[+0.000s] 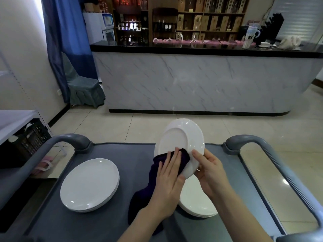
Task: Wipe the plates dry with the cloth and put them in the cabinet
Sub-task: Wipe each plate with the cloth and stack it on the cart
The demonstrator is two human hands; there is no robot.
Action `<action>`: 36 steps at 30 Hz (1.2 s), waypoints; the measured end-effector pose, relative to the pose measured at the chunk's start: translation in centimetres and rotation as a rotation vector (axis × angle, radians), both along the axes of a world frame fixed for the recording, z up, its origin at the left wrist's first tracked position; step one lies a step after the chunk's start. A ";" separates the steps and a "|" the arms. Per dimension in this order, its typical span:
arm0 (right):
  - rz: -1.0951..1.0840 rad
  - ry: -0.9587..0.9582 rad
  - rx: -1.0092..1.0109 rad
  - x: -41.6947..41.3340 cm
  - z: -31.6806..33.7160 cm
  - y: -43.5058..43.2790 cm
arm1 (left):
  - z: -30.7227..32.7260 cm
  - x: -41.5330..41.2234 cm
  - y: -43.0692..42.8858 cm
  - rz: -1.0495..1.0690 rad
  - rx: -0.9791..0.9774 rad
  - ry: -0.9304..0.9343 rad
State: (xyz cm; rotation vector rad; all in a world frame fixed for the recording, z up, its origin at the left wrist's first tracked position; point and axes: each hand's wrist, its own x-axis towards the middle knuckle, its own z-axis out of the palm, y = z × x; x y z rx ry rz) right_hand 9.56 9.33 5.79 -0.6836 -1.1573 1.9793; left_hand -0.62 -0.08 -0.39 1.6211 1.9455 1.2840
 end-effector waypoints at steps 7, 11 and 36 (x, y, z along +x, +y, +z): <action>0.070 -0.041 -0.027 0.0 -1.6 -1.9 | 3.0 -3.1 3.2 -0.028 -0.056 -0.023; 0.055 -0.070 -0.025 0.7 -1.9 -1.8 | 1.9 -6.0 4.3 0.047 -0.078 -0.059; 0.004 -0.039 -0.049 0.9 -2.7 -0.7 | -0.5 -4.2 2.0 0.041 -0.171 -0.002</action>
